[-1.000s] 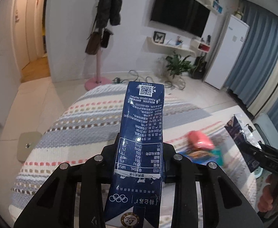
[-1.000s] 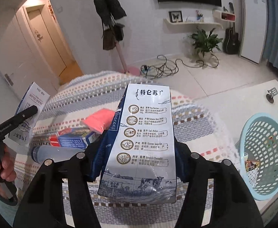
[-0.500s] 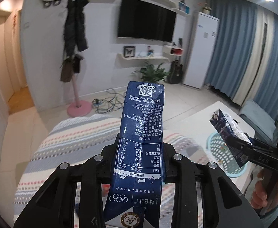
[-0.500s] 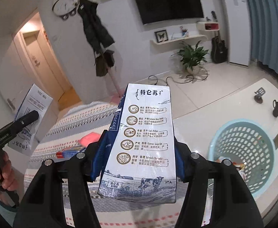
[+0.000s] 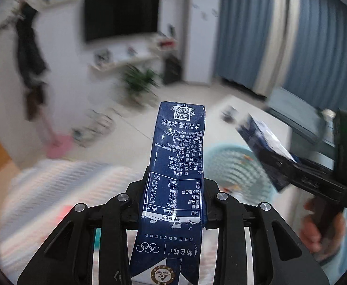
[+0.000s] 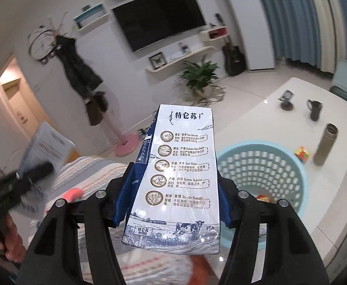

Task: Collect trash
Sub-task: 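Carry both cartons over the blue basket and open both tools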

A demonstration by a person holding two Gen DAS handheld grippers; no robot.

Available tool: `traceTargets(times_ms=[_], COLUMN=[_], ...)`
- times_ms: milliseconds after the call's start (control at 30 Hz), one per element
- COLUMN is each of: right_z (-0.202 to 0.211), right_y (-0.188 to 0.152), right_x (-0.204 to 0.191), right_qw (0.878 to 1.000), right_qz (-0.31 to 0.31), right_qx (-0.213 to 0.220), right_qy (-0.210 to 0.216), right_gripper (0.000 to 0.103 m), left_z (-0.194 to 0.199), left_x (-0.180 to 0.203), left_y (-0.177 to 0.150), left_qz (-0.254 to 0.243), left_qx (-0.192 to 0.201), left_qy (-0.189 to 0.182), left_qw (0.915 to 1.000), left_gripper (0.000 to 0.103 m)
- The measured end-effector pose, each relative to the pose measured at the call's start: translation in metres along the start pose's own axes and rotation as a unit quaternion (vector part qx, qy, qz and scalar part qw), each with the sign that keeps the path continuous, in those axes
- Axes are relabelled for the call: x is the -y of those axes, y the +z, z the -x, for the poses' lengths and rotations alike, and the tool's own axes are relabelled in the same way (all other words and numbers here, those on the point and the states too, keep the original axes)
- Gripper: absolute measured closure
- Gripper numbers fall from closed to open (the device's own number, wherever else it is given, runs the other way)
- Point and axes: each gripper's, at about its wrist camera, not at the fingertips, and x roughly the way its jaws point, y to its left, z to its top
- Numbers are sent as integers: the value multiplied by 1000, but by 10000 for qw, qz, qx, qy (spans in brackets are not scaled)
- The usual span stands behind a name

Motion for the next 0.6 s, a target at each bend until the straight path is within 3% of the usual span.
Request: traceTargets(times_ms=[133,333,600], right_z=[-9,-38,-76], right_y=[-2,-17,-37], right_x=[40,94,137], right_qw=[9991,9945,9856], right_qz=[-248,-669,-1064], right_qx=[-90,-429,-791], right_qy=[-326,-685,-1052], right_gripper=[46,46,46], left_z=[-56,-123,-160], left_x=[30,40,54], left_y=[-10,-20,-29], left_qz=[-11,314,576], left_qx=[-447,-1067,-1376], left_qy=[-367,-938,-1337], left_qw=[9983,9894,9797], left_gripper=[72,72,72])
